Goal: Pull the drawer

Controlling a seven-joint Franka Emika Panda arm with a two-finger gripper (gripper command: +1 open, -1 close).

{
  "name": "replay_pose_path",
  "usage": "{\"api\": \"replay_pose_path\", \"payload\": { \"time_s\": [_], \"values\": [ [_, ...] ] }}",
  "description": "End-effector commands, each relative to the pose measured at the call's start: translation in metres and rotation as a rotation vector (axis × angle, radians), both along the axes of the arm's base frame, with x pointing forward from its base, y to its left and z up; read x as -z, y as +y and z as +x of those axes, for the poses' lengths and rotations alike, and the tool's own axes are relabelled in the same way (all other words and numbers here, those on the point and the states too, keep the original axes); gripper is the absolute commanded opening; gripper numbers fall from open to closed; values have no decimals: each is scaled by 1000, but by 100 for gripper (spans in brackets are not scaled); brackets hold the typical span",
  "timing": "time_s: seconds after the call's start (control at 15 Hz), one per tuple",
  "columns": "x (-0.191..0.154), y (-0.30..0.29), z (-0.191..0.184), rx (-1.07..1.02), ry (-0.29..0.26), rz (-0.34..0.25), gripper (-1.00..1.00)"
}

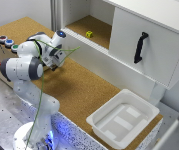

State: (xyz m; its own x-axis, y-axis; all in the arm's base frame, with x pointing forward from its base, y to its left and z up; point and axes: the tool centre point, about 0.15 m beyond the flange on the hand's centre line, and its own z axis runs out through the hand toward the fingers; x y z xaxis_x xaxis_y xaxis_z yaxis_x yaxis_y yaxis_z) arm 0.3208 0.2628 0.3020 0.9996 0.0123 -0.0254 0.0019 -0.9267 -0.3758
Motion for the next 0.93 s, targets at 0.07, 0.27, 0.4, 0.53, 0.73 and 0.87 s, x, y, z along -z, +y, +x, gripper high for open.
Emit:
{"api": "replay_pose_path", "payload": {
  "time_s": [0.07, 0.27, 0.4, 0.53, 0.73, 0.87],
  "values": [
    [48, -37, 7, 9, 24, 44, -100],
    [50, -46, 8, 24, 31, 39, -100],
    [50, -51, 8, 33, 32, 34, -100],
    [50, -57, 8, 42, 33, 28, -100],
    [51, -66, 6, 57, 35, 20, -100],
    [50, -71, 5, 66, 33, 15, -100]
  ]
}}
